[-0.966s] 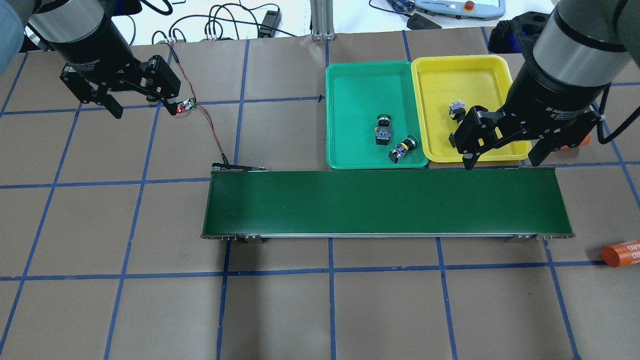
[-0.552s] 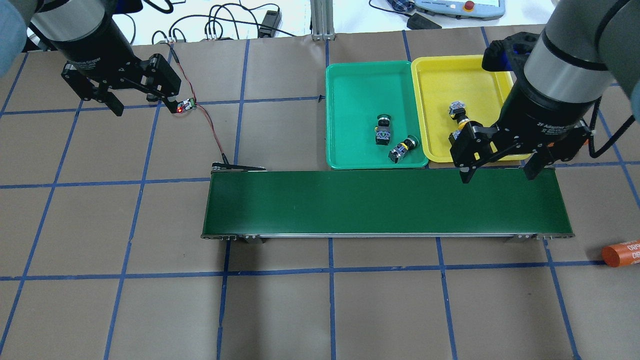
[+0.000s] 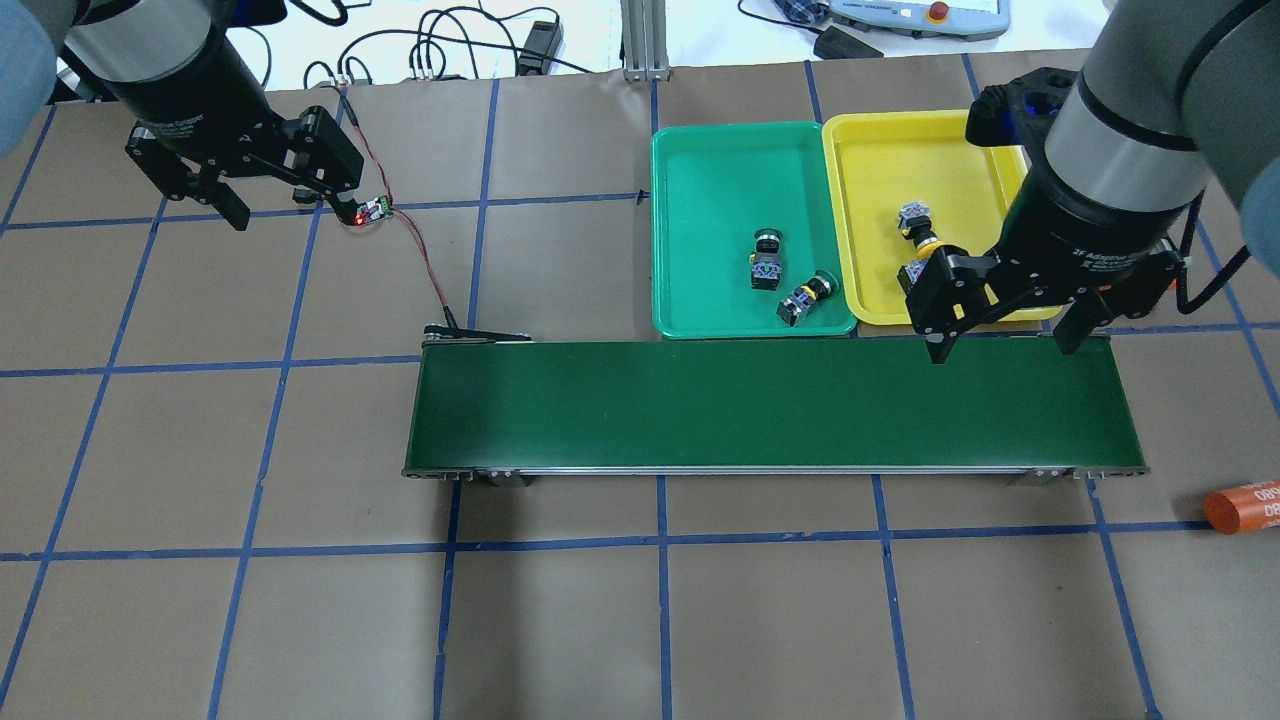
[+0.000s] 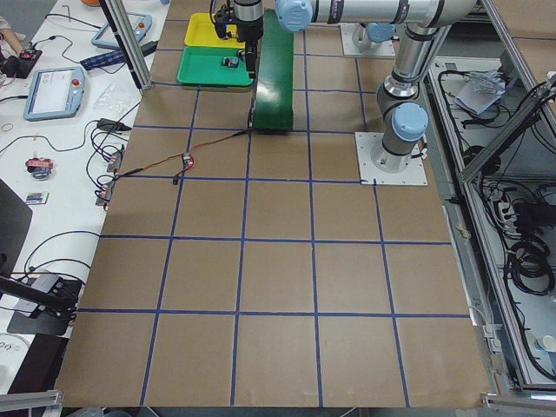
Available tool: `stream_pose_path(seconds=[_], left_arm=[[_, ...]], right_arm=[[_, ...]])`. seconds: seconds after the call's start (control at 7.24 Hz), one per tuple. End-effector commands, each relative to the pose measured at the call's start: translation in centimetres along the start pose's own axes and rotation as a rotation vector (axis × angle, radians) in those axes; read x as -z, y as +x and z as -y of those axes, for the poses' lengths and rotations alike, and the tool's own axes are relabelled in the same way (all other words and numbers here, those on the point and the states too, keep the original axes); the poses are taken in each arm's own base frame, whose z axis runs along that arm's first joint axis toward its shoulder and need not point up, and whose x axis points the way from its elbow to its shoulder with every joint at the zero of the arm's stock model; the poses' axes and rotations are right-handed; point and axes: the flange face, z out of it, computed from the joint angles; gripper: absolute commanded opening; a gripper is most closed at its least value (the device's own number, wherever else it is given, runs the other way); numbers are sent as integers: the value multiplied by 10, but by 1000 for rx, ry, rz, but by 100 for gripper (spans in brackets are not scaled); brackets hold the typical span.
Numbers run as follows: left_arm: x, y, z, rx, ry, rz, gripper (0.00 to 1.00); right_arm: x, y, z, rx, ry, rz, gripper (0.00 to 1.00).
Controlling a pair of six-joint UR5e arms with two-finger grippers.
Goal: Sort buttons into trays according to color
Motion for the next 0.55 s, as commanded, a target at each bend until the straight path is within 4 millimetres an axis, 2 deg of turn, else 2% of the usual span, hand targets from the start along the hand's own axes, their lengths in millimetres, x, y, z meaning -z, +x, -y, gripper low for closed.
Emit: stream_pose_path(seconds=[0.0, 0.41], left_arm=[[4, 2, 0, 4, 22, -1, 100], [-1, 1, 3, 4, 11, -2, 100]], right_arm=[[3, 0, -1, 1, 9, -2, 100], [3, 0, -2, 3, 10, 1, 100]])
